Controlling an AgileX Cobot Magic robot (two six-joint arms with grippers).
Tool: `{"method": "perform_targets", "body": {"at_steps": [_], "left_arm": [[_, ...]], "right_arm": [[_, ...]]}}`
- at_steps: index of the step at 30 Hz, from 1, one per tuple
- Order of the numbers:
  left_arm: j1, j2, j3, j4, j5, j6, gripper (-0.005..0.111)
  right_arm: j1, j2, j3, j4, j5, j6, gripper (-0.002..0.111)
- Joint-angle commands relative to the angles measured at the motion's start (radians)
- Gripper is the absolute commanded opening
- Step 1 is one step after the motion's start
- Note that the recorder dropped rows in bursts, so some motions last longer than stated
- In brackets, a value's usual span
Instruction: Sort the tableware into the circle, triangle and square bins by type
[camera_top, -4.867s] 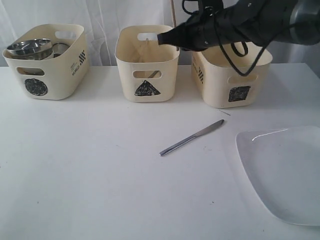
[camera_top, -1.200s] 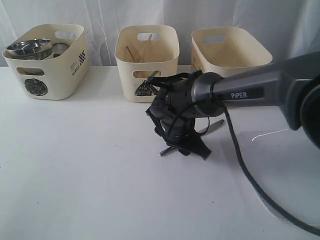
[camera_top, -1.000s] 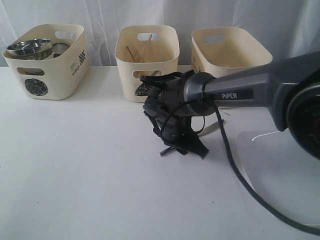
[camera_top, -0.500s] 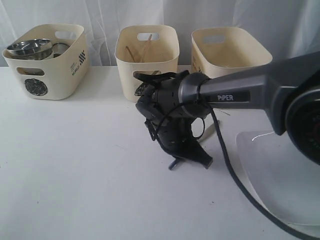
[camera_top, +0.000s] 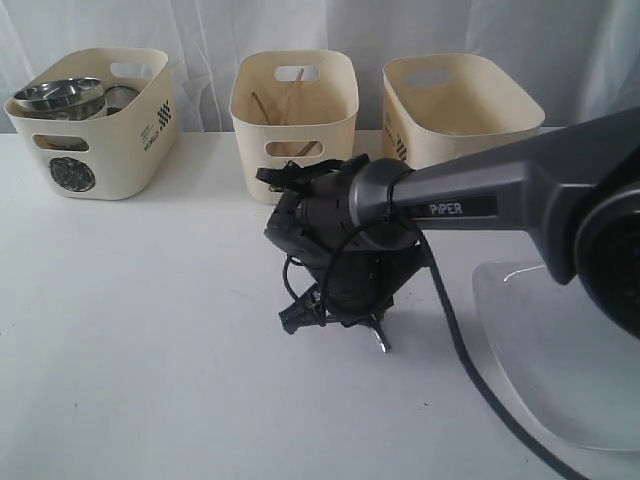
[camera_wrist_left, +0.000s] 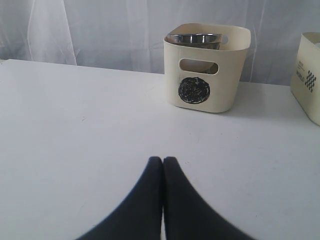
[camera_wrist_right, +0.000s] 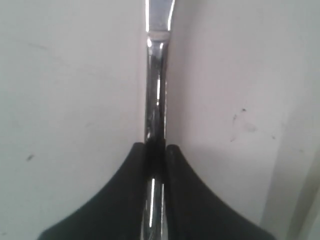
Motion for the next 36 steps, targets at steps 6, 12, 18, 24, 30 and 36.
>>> {"method": "perform_targets", "body": {"at_steps": [6,12,18,24,30,36], "left_arm": [[0.002,-0.005,0.003,-0.007,-0.003,-0.003,0.000],[0.002,-0.005,0.003,-0.007,-0.003,-0.003,0.000],[0.002,-0.005,0.003,-0.007,-0.003,-0.003,0.000],[0.002,-0.005,0.003,-0.007,-0.003,-0.003,0.000],[0.002,-0.005,0.003,-0.007,-0.003,-0.003,0.000],[0.002,-0.005,0.003,-0.007,-0.003,-0.003,0.000]], "right_arm": [[0.002,-0.011,0.110,0.113,-0.086,-0.101,0.000],[0.002,-0.042,0.130,0.183,-0.117,-0.186,0.000],[0.002,-0.069,0.130,0.289,-0.124,-0.292,0.000],[0.002,-0.073,0.130,0.302,-0.120,-0.328,0.014],[0.002,-0.073,0.130,0.303,-0.106,-0.364,0.023],[0.002,-0.073,0.130,0.323,-0.098,-0.438,0.023]]}}
